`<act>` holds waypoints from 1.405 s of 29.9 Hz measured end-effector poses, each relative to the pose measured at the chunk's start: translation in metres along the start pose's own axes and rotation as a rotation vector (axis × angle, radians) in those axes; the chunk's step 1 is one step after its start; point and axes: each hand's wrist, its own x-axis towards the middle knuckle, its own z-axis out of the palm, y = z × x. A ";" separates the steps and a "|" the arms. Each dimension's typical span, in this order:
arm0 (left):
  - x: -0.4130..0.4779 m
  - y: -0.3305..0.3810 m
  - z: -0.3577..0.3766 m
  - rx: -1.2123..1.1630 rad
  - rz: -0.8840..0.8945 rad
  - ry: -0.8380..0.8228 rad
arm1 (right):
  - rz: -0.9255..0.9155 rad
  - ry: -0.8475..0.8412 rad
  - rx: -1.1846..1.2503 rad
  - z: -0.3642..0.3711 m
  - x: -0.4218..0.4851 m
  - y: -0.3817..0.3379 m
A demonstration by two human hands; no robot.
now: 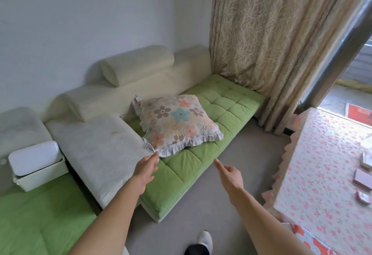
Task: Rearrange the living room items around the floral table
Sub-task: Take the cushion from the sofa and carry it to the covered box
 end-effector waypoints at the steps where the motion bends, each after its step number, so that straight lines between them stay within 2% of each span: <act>1: 0.005 -0.003 -0.001 0.006 0.000 -0.004 | 0.028 -0.018 0.001 0.001 0.003 0.000; 2: 0.048 0.013 0.015 0.004 -0.003 -0.004 | 0.032 -0.004 0.007 0.005 0.047 -0.008; 4: 0.074 0.024 0.014 -0.010 -0.012 0.055 | 0.064 -0.032 0.005 0.011 0.074 -0.020; 11: 0.219 0.087 0.084 -0.095 -0.063 0.238 | -0.025 -0.140 -0.081 -0.009 0.269 -0.078; 14: 0.245 0.105 0.100 -0.076 -0.060 0.192 | -0.020 -0.129 -0.131 -0.017 0.316 -0.091; 17: 0.285 0.114 0.106 -0.021 -0.097 0.213 | -0.040 -0.211 -0.135 -0.002 0.370 -0.099; 22: 0.349 0.120 0.099 0.081 -0.177 0.280 | -0.015 -0.333 -0.176 0.038 0.437 -0.107; 29: 0.461 0.141 0.090 0.195 -0.228 0.309 | 0.100 -0.349 -0.231 0.089 0.534 -0.119; 37: 0.586 0.145 0.075 0.372 -0.317 0.265 | 0.170 -0.343 -0.402 0.173 0.654 -0.136; 42: 0.661 0.120 0.039 0.270 -0.384 0.392 | 0.114 -0.246 -0.557 0.210 0.724 -0.102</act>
